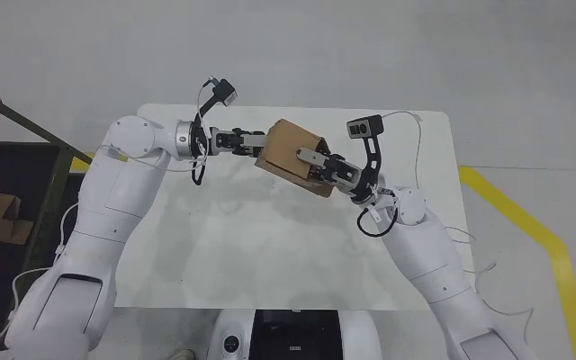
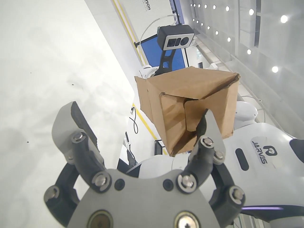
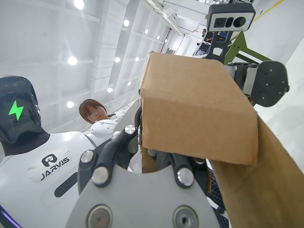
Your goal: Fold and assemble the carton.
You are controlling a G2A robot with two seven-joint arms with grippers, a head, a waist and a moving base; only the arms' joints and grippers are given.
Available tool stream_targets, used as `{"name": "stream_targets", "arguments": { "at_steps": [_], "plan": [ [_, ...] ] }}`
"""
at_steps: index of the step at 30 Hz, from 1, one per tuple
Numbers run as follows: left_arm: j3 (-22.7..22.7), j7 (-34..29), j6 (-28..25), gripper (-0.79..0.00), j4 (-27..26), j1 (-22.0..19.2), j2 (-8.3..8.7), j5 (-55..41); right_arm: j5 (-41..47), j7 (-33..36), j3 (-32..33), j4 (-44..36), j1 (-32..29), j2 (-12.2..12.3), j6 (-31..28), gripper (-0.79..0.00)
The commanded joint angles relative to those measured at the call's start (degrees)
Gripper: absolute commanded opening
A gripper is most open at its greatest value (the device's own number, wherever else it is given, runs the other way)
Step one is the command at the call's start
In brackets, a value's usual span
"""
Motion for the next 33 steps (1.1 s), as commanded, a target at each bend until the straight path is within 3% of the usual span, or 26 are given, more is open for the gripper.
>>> {"name": "stream_targets", "arguments": {
  "at_steps": [1,21,33],
  "plan": [
    [0.0,0.0,-0.1,0.000,0.0,0.0,0.02,-0.2,0.0,0.0,-0.1,0.0,0.0,0.0,0.0,-0.785],
    [1.3,-0.8,-0.4,0.000,-0.1,-1.1,-0.10,-2.3,-0.4,-0.1,-0.3,0.5,0.5,-0.3,0.5,-0.785],
    [-0.4,-1.5,0.0,0.000,0.5,-0.3,0.71,-0.7,-2.4,-0.3,1.0,1.8,0.7,-0.1,0.6,-0.785]
  ]
}}
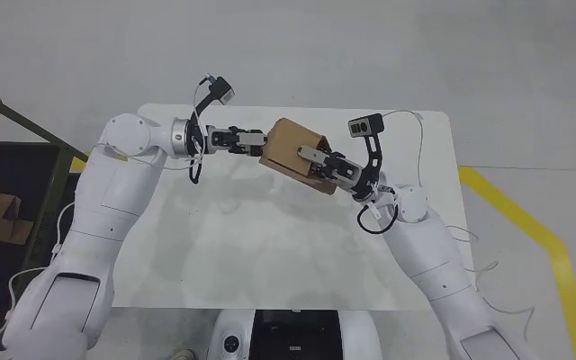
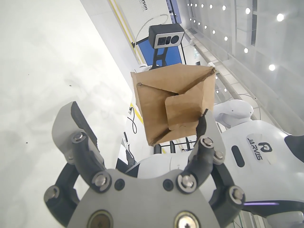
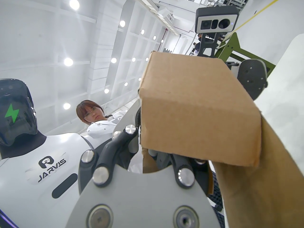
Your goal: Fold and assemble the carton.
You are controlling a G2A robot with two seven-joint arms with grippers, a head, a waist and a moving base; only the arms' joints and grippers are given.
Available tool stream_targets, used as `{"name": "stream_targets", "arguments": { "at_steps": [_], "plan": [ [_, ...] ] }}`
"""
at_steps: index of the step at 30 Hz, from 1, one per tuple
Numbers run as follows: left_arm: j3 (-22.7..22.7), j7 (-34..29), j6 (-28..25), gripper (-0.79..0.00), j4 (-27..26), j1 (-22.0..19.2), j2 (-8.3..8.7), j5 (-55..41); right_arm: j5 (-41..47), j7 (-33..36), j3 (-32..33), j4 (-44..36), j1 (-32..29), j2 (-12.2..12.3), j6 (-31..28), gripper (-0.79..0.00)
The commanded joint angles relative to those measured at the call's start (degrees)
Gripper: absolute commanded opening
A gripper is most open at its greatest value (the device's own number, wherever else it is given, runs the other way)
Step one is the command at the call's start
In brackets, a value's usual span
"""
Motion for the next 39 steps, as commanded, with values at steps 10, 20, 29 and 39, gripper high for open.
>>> {"name": "stream_targets", "arguments": {
  "at_steps": [10,20,29,39],
  "plan": [
    [0.1,0.5,1.0,0.000,1.1,0.5,0.44,2.6,-2.8,0.6,0.7,0.0,0.3,0.3,0.8,-0.785],
    [2.2,-0.1,1.7,0.000,2.0,-0.4,0.25,3.9,-4.1,0.7,1.1,-1.0,0.3,0.6,1.7,-0.785],
    [3.6,-0.5,1.4,0.000,2.5,-1.6,-0.04,3.2,-3.6,0.6,0.3,-0.8,0.7,0.4,1.7,-0.785],
    [4.7,-1.0,1.2,0.000,2.9,-2.5,-0.29,2.1,-2.2,0.6,-0.3,0.0,1.0,0.2,1.2,-0.785]
  ]
}}
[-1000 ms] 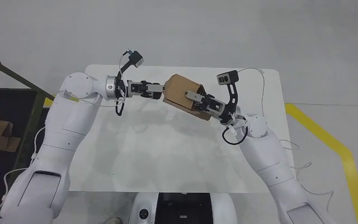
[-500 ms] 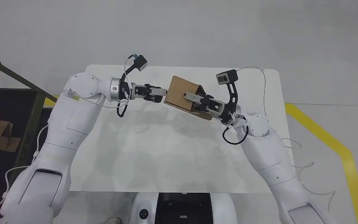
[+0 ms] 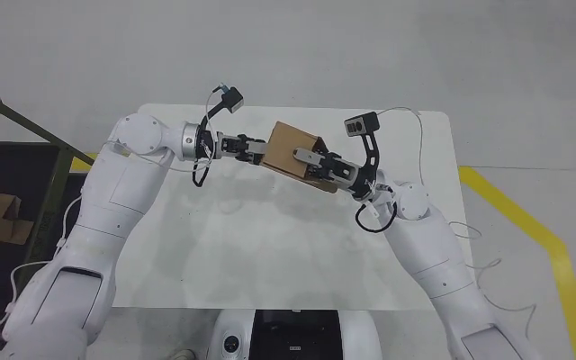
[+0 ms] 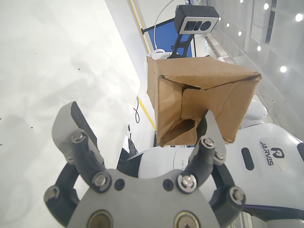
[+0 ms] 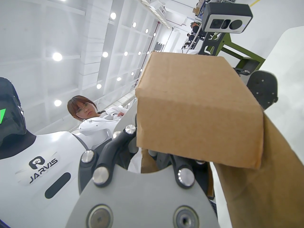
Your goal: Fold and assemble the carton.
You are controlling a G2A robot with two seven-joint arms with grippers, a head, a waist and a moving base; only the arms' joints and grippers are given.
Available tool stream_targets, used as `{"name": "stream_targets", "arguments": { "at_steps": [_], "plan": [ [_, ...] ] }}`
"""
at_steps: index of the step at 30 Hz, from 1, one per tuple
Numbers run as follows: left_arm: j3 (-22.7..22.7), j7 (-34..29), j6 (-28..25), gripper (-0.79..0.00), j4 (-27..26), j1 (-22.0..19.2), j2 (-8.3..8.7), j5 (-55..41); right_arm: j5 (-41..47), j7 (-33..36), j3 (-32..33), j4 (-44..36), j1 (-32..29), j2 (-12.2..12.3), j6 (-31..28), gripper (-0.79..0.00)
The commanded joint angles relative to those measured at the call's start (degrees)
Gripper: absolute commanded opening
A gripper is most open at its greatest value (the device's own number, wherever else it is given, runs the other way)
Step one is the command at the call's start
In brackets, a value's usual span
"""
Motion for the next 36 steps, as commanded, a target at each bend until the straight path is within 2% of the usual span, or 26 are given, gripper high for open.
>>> {"name": "stream_targets", "arguments": {
  "at_steps": [1,15,23,36],
  "plan": [
    [0.0,-0.3,0.0,0.000,0.1,-0.1,-0.01,-0.6,0.1,0.0,0.0,0.2,0.1,0.0,0.0,-0.785],
    [0.8,-1.4,-0.4,0.000,0.5,-0.7,-0.17,-2.2,0.3,-0.1,-0.7,1.3,0.7,-0.3,-0.2,-0.785],
    [-0.3,0.0,-0.6,0.000,2.0,-0.7,0.23,-0.9,0.7,0.1,-0.1,1.4,0.6,-0.2,-0.3,-0.785],
    [0.2,1.5,0.2,0.000,0.2,0.1,0.50,2.1,1.0,1.6,0.1,0.7,0.3,0.0,0.2,-0.785]
  ]
}}
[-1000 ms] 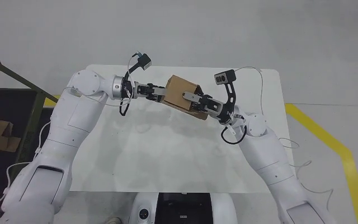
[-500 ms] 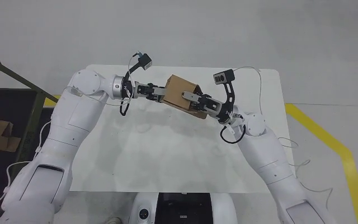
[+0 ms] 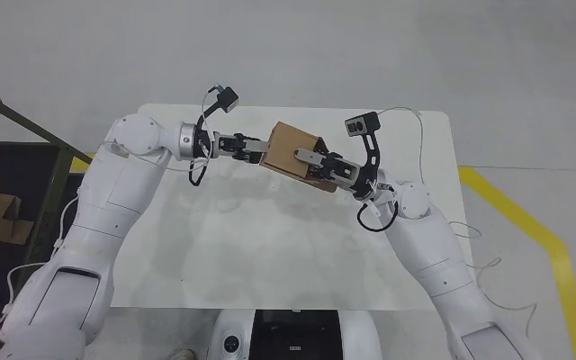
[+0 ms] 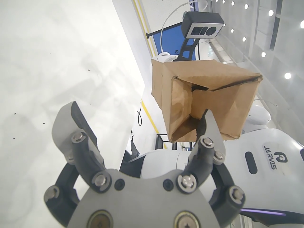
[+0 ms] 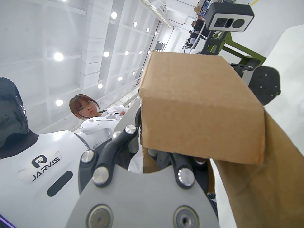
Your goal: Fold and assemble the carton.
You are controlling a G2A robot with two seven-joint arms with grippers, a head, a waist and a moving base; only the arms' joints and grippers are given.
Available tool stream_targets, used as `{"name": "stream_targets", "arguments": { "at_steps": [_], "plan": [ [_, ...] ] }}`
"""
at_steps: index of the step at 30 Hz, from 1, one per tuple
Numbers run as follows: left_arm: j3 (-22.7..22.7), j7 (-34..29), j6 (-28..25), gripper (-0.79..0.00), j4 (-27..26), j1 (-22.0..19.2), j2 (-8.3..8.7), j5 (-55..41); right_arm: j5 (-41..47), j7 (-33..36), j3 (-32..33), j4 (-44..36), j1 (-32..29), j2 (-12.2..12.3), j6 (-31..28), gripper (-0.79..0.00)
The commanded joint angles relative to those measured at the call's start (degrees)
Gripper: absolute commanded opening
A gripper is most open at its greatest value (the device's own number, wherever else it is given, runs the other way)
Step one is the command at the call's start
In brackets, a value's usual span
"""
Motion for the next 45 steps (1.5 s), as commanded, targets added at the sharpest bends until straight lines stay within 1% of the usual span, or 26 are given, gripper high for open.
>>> {"name": "stream_targets", "arguments": {
  "at_steps": [1,10,14,19,22,29,32,34,39,42,45],
  "plan": [
    [0.4,0.1,0.1,0.000,-0.5,-0.1,-0.08,0.1,0.0,0.1,-0.1,0.0,0.0,0.0,0.1,-0.785],
    [1.9,0.0,0.0,0.000,-1.6,-1.0,-0.44,-0.1,-0.1,0.1,-0.3,0.0,0.1,0.0,0.1,-0.785],
    [1.9,0.3,-0.2,0.000,-1.0,-1.1,-0.45,-0.2,0.0,0.1,-0.2,0.0,-0.1,0.0,0.1,-0.785],
    [0.3,1.4,-0.3,0.000,0.7,-0.5,0.03,0.3,-0.3,0.1,0.5,0.0,-0.4,0.2,-0.1,-0.785],
    [-1.2,2.5,-0.5,0.000,0.8,0.3,0.47,0.5,-1.7,-0.2,0.9,0.0,-0.3,0.3,0.1,-0.785],
    [-4.5,3.8,-2.5,0.000,-1.3,2.8,1.24,-1.8,-10.6,-3.4,2.1,0.1,0.5,0.9,0.3,-0.785],
    [-5.3,5.1,-5.5,0.000,-2.2,3.6,1.36,-2.0,-11.9,-4.3,2.5,-0.8,0.3,1.0,0.9,-0.785],
    [-6.6,8.8,-9.2,0.000,-2.4,4.3,1.50,-0.3,-12.3,-4.1,2.9,-1.2,0.2,1.2,1.7,-0.785],
    [-8.4,16.3,-19.2,0.000,-5.0,6.4,2.00,10.5,-11.1,-1.5,4.3,-1.4,0.4,1.8,5.4,-0.785],
    [-9.2,18.8,-24.6,0.000,-6.7,7.3,2.35,17.9,-9.3,0.9,5.0,-1.3,0.8,2.1,8.2,-0.785],
    [-9.3,20.5,-28.9,0.000,-8.7,8.2,2.56,23.4,-8.0,2.5,5.6,-1.4,1.3,2.4,10.6,-0.785]
  ]
}}
